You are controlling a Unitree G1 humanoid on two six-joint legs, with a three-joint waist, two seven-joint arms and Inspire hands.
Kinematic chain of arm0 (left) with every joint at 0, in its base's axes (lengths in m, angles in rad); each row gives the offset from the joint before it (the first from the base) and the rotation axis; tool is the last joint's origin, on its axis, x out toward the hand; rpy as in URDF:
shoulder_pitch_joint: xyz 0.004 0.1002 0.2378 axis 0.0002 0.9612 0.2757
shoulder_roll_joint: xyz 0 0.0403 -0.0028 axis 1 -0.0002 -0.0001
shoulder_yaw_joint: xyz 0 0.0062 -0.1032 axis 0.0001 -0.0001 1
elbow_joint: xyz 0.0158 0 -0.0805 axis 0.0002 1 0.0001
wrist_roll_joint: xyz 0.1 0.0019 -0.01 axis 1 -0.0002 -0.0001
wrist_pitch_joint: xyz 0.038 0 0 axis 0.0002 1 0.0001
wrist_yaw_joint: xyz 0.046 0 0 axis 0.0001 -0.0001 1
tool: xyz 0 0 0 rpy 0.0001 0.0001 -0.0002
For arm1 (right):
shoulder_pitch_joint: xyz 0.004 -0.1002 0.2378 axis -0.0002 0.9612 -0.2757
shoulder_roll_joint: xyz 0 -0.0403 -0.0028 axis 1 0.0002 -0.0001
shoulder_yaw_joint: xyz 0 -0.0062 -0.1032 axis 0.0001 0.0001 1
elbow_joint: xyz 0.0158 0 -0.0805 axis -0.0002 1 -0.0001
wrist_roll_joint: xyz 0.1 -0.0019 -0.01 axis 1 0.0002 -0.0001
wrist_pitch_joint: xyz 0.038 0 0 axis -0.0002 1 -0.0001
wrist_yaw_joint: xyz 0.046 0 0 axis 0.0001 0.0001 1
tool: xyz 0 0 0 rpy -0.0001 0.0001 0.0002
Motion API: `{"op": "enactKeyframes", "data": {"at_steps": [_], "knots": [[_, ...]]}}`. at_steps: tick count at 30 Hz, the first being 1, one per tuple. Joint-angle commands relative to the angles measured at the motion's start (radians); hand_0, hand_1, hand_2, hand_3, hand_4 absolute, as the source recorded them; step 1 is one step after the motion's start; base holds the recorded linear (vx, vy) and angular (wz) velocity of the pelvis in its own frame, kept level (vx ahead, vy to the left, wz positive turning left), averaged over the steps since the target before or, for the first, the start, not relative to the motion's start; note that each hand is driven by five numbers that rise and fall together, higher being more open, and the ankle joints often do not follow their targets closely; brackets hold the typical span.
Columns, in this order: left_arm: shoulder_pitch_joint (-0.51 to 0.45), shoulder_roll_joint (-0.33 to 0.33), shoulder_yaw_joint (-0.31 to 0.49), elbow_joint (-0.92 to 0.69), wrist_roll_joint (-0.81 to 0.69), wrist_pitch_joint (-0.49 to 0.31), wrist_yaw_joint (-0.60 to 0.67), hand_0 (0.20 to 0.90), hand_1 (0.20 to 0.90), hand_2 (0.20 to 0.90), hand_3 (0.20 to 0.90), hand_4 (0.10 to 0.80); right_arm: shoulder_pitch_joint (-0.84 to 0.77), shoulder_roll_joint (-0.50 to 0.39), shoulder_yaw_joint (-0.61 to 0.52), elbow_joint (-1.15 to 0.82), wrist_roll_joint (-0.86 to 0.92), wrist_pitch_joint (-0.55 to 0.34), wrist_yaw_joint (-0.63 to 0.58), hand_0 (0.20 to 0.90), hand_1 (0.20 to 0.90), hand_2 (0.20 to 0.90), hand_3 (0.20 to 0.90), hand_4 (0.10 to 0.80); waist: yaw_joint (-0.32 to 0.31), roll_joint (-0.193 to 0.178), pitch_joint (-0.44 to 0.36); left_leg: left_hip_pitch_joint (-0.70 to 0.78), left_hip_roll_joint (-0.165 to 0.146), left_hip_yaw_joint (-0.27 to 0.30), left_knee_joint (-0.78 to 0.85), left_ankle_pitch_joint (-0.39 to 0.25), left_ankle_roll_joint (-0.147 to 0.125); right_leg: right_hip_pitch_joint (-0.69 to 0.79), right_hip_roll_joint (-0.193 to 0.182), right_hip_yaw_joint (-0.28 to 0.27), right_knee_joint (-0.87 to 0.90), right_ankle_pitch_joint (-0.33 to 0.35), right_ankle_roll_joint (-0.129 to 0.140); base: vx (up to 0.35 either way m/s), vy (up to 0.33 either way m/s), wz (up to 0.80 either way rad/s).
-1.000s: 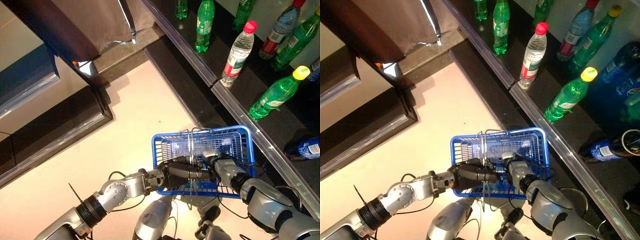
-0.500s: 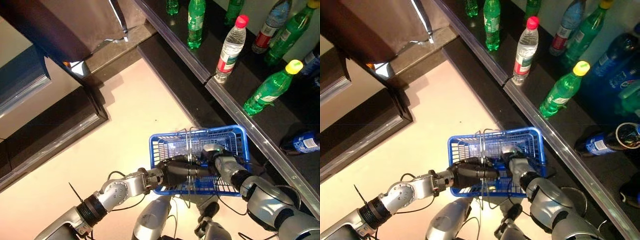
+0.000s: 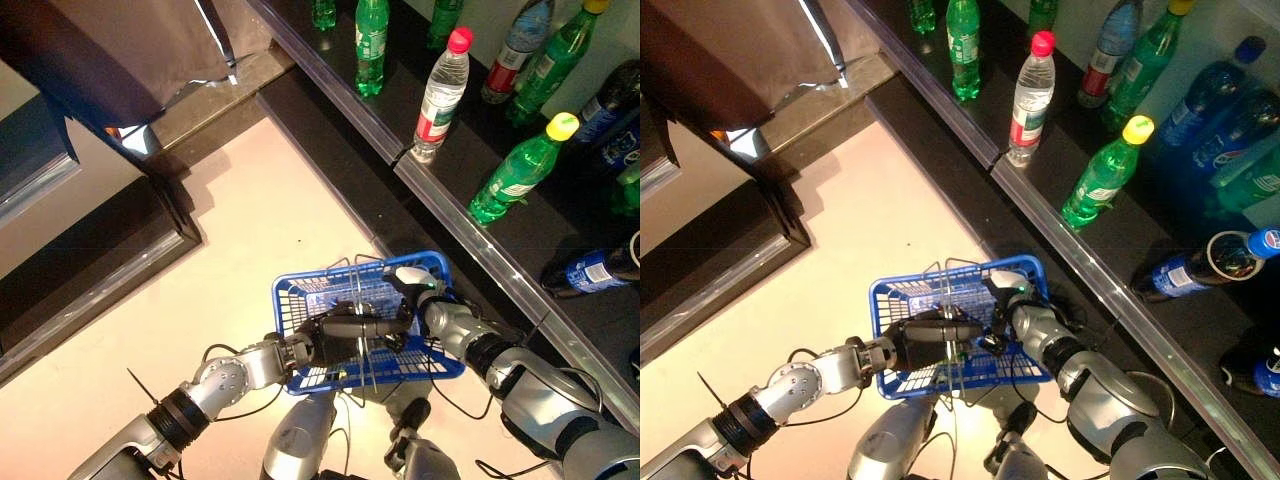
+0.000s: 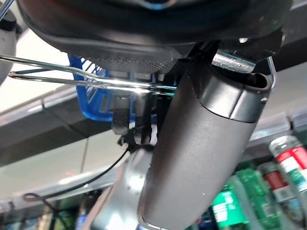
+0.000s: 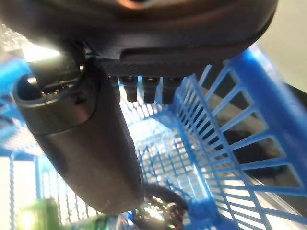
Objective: Pick up the drink and place into the basket.
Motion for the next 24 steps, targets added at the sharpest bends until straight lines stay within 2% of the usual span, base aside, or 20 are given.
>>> {"op": "enactKeyframes", "data": {"at_steps": [1,6,9,11,12,17,19,24], "knots": [[-0.04,-0.128,0.11,-0.358,-0.208,-0.059,-0.141,0.3,0.3,0.3,0.2,0.1,-0.056,-0.026,0.006,-0.082,0.022,-0.024,-0.058,0.9,0.9,0.9,0.9,0.8,-0.008,-0.029,-0.082,0.015,0.004,0.089,-0.036,-0.033,0.018,-0.052,-0.025,0.115,0.097,-0.021,0.006,0.003,0.024,-0.04],[0.034,-0.123,0.161,-0.379,-0.192,-0.084,-0.113,0.3,0.3,0.3,0.2,0.1,0.018,-0.078,-0.042,-0.246,0.092,-0.013,-0.13,0.9,0.9,0.9,0.9,0.8,-0.022,-0.041,-0.093,0.03,0.007,0.094,-0.035,-0.042,0.017,-0.045,-0.025,0.128,0.093,-0.019,0.01,0.009,0.037,-0.05],[0.113,-0.126,0.223,-0.387,-0.102,-0.15,-0.071,0.3,0.3,0.3,0.2,0.1,0.137,-0.116,-0.118,-0.436,0.121,-0.011,-0.207,0.9,0.9,0.9,0.9,0.8,-0.044,-0.055,-0.1,0.039,0.005,0.098,-0.028,-0.054,0.02,-0.041,-0.025,0.149,0.087,-0.015,0.018,0.024,0.058,-0.1],[0.162,-0.126,0.266,-0.387,-0.051,-0.182,-0.049,0.3,0.3,0.3,0.2,0.1,0.216,-0.128,-0.165,-0.525,0.126,-0.044,-0.244,0.9,0.9,0.9,0.9,0.8,-0.058,-0.063,-0.103,0.044,0.004,0.103,-0.022,-0.062,0.022,-0.039,-0.027,0.167,0.082,-0.011,0.023,0.03,0.063,-0.31],[0.199,-0.135,0.299,-0.384,-0.015,-0.207,-0.022,0.3,0.3,0.3,0.2,0.1,0.276,-0.133,-0.203,-0.579,0.131,-0.089,-0.251,0.9,0.9,0.9,0.9,0.8,-0.065,-0.068,-0.107,0.051,0.001,0.107,-0.016,-0.069,0.026,-0.036,-0.03,0.182,0.076,-0.006,0.028,0.047,0.081,-0.35],[0.336,-0.165,0.45,-0.351,0.143,-0.272,-0.006,0.3,0.3,0.3,0.2,0.1,0.485,-0.147,-0.347,-0.765,0.24,-0.285,-0.18,0.9,0.9,0.9,0.9,0.8,-0.085,-0.085,-0.137,0.085,-0.005,0.128,0.002,-0.105,0.036,-0.01,-0.045,0.233,0.051,0.009,0.055,0.099,0.09,-0.34],[0.39,-0.179,0.515,-0.329,0.144,-0.258,0.008,0.3,0.3,0.3,0.2,0.1,0.571,-0.13,-0.407,-0.825,0.296,-0.385,-0.101,0.9,0.9,0.9,0.9,0.8,-0.092,-0.09,-0.157,0.106,-0.007,0.141,0.008,-0.12,0.038,0.004,-0.06,0.255,0.036,0.024,0.071,0.119,0.09,-0.39],[0.455,-0.195,0.574,-0.261,0.178,-0.265,-0.004,0.3,0.3,0.3,0.2,0.1,0.675,-0.078,-0.48,-0.898,0.492,-0.475,0.057,0.9,0.9,0.9,0.9,0.8,-0.113,-0.099,-0.199,0.146,-0.003,0.177,0.004,-0.144,0.036,0.017,-0.094,0.283,0.005,0.074,0.101,0.083,0.051,-0.34]]}}
